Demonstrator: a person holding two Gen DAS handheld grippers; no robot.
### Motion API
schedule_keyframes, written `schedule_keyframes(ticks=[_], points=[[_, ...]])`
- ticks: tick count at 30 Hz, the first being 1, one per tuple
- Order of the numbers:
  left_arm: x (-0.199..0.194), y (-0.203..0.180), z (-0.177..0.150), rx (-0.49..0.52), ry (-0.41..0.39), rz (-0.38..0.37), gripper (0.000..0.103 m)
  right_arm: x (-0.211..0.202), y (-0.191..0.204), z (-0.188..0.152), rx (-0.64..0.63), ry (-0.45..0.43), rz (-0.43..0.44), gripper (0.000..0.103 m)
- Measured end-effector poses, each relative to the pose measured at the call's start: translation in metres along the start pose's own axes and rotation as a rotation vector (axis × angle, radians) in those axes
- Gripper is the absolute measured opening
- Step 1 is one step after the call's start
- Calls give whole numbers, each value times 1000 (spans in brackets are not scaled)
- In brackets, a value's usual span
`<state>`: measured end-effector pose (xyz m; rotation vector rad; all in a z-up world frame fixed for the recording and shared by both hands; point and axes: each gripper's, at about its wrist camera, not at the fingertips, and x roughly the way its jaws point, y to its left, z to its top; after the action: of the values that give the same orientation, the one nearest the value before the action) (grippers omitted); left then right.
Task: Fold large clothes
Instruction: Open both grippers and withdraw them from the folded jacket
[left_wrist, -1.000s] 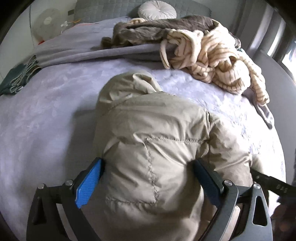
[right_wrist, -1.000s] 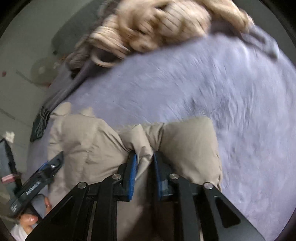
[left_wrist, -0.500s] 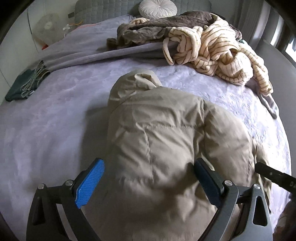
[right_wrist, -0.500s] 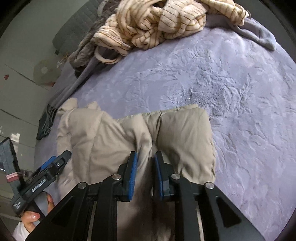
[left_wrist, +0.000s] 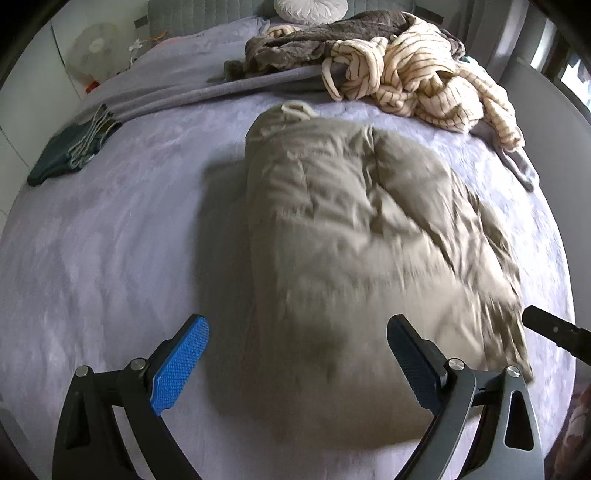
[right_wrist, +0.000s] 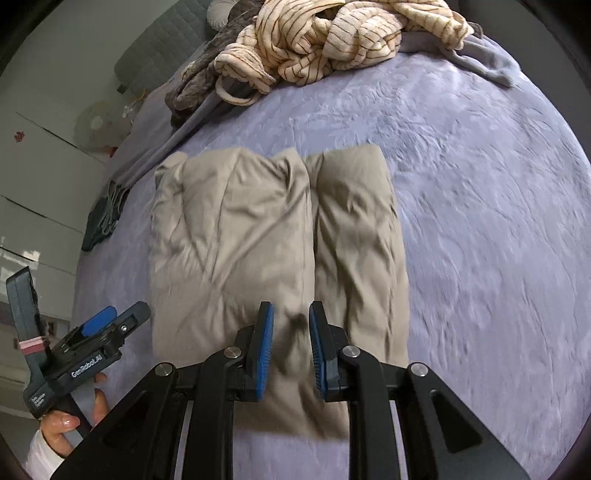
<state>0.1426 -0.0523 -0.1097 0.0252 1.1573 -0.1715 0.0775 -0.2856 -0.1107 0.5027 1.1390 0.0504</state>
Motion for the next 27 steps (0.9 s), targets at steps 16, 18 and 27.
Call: schedule_keyframes(ticks=[16,18,27], points=[[-98,14,-62,-34,-59,50,102,-80,37,-76,-105,-57,-146,62],[-109,13,-64,-31,-80,66,102,-92,45,-80,-131,-85,-176,73],[-144,12,-69,-33,-138,88,102,-120,73,-84,-198,-174,-251,84]])
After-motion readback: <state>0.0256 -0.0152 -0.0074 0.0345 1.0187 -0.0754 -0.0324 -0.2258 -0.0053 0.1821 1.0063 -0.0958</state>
